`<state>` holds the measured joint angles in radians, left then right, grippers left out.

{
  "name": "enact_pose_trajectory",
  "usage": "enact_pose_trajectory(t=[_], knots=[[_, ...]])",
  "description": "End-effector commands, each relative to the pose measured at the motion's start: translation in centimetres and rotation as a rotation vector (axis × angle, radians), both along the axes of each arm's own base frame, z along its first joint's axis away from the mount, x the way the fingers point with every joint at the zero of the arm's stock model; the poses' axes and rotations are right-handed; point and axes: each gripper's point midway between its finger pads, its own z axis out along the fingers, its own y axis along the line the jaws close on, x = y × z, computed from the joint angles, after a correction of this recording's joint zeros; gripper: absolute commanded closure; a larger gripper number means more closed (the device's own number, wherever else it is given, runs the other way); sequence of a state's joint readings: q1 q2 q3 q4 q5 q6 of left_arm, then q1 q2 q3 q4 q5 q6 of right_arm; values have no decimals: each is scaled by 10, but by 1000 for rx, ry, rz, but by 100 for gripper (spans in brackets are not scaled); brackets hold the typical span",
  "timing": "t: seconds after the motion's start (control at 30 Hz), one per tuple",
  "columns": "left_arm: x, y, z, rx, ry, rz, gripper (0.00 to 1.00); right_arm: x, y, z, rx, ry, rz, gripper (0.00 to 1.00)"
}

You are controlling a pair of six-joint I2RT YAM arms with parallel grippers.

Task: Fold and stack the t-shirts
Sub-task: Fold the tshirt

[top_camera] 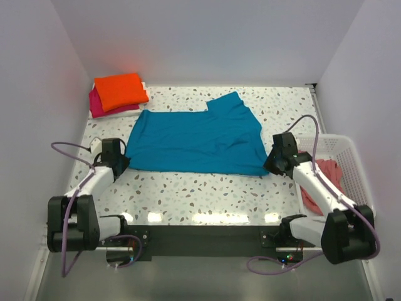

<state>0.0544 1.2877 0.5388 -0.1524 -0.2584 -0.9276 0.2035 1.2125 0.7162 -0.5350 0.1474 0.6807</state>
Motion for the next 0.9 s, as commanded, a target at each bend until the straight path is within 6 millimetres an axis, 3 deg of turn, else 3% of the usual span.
enact_pose_trajectory(t=[0.0, 0.2, 0.33, 0.4, 0.43, 0.47, 0.53, 0.57, 0.63, 0.7, 0.77, 0.8, 0.83, 0.87], knots=[[-33, 11, 3, 52, 50, 19, 100, -17, 4, 32, 40, -35, 43, 100], [-65, 4, 18, 25, 16, 15, 100, -66, 9, 61, 128, -94, 68, 100], [-75, -2, 32, 3, -44, 8, 99, -97, 7, 86, 158, -139, 73, 100], [-77, -7, 38, -22, -68, -3, 86, -105, 5, 101, 169, -198, 73, 98], [-74, -10, 44, -30, -87, -15, 78, -110, 7, 106, 187, -204, 85, 93], [-75, -13, 48, -48, -92, -25, 59, -112, 7, 109, 187, -217, 88, 70], [-68, -17, 66, -57, -132, -45, 44, -109, 5, 117, 170, -243, 105, 48], [-67, -17, 72, -45, -136, -67, 35, -105, 5, 117, 158, -234, 108, 30], [-57, -12, 98, -6, -181, -77, 29, -91, 8, 128, 149, -277, 146, 24], [-49, 2, 116, 85, -198, -70, 25, -63, 14, 142, 145, -313, 170, 22], [-20, 10, 151, 175, -294, -107, 25, -33, 27, 150, 167, -360, 219, 22], [-6, 13, 172, 203, -340, -115, 25, 2, 35, 153, 164, -381, 231, 22], [6, 16, 179, 226, -352, -117, 27, 20, 36, 153, 141, -381, 243, 22], [27, 19, 173, 253, -325, -140, 29, 38, 37, 156, 119, -382, 255, 23]])
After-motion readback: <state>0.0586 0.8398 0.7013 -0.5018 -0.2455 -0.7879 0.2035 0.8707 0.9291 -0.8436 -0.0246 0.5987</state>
